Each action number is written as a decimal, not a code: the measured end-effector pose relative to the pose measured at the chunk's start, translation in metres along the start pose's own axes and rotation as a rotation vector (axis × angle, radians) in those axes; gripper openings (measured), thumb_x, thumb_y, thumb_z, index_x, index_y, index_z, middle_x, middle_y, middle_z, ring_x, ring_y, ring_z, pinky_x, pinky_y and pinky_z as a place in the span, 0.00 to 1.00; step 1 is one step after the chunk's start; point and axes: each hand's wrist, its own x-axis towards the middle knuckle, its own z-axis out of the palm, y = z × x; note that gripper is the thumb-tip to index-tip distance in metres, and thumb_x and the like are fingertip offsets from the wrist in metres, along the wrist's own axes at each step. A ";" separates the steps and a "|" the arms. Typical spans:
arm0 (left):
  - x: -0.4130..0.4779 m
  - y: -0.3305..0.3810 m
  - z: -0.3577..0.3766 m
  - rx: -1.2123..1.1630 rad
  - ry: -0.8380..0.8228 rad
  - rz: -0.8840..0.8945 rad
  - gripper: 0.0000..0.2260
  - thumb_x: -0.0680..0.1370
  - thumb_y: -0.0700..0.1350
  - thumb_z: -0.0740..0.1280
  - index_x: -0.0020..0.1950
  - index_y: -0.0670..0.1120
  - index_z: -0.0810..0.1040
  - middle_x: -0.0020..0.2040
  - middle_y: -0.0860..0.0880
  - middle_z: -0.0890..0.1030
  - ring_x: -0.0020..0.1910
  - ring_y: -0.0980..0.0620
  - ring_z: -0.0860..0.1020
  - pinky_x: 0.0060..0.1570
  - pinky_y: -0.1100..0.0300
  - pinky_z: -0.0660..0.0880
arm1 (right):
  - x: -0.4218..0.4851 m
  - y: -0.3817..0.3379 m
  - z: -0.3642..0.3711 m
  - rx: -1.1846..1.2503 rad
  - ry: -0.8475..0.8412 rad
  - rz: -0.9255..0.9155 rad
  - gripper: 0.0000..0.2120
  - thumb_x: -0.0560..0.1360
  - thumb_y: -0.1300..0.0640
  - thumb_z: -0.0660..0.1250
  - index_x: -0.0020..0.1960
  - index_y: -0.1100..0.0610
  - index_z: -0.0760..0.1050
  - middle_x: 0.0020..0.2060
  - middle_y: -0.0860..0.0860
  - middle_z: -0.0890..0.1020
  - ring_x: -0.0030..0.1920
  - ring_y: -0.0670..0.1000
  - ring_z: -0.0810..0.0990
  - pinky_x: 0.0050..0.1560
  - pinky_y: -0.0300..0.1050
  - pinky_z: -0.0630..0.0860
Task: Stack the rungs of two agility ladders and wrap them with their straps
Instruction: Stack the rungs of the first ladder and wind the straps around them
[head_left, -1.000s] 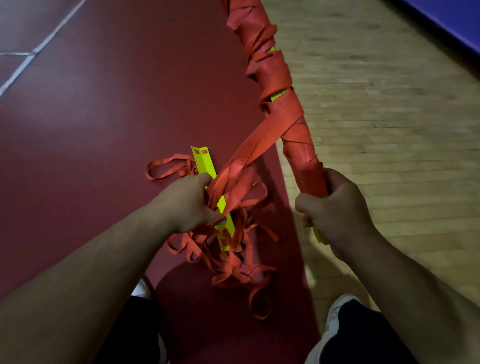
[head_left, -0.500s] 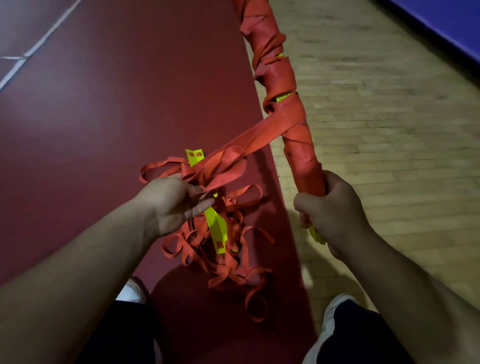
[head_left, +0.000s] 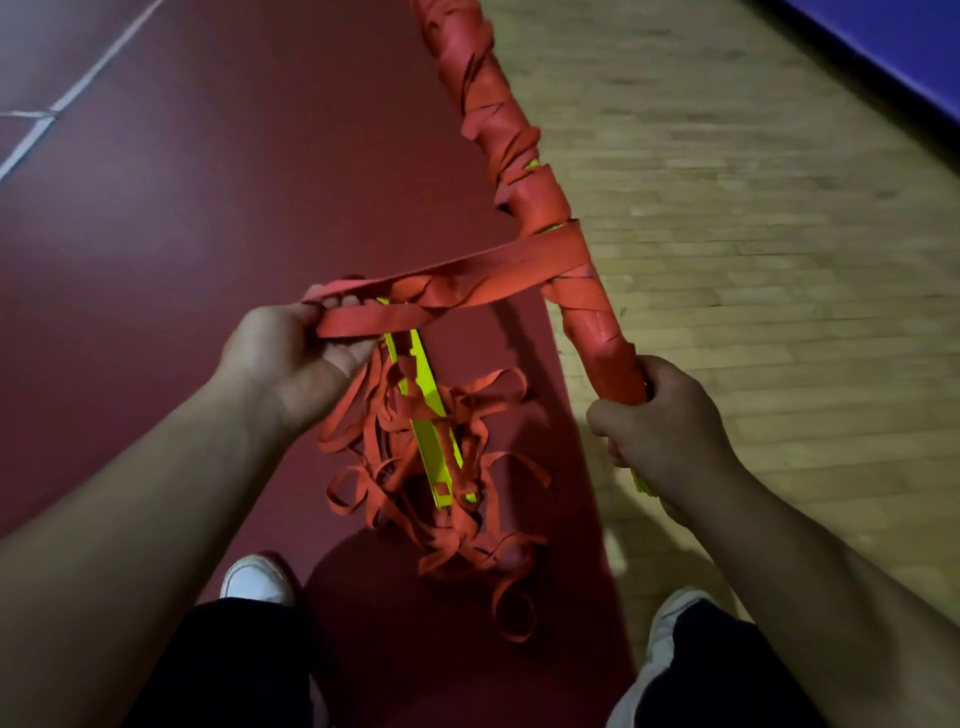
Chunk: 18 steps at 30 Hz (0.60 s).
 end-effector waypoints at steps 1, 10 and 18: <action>0.001 0.004 -0.001 -0.023 -0.016 0.004 0.11 0.83 0.37 0.51 0.51 0.45 0.73 0.36 0.48 0.75 0.31 0.54 0.76 0.38 0.55 0.81 | 0.000 0.000 0.000 -0.010 -0.004 -0.002 0.16 0.52 0.44 0.66 0.40 0.41 0.76 0.26 0.42 0.77 0.32 0.52 0.78 0.40 0.59 0.80; -0.003 0.002 -0.024 1.697 0.132 0.540 0.24 0.74 0.69 0.61 0.40 0.47 0.76 0.37 0.49 0.78 0.40 0.44 0.77 0.42 0.52 0.75 | 0.007 -0.001 0.002 0.103 0.076 0.050 0.14 0.54 0.51 0.67 0.39 0.44 0.79 0.24 0.47 0.77 0.26 0.52 0.77 0.33 0.54 0.77; 0.000 -0.001 -0.037 1.620 -0.172 0.204 0.08 0.73 0.44 0.76 0.45 0.44 0.79 0.36 0.47 0.78 0.36 0.48 0.74 0.37 0.57 0.67 | 0.009 0.005 -0.003 0.086 0.097 0.063 0.16 0.52 0.48 0.66 0.40 0.47 0.78 0.26 0.47 0.78 0.27 0.53 0.77 0.33 0.53 0.77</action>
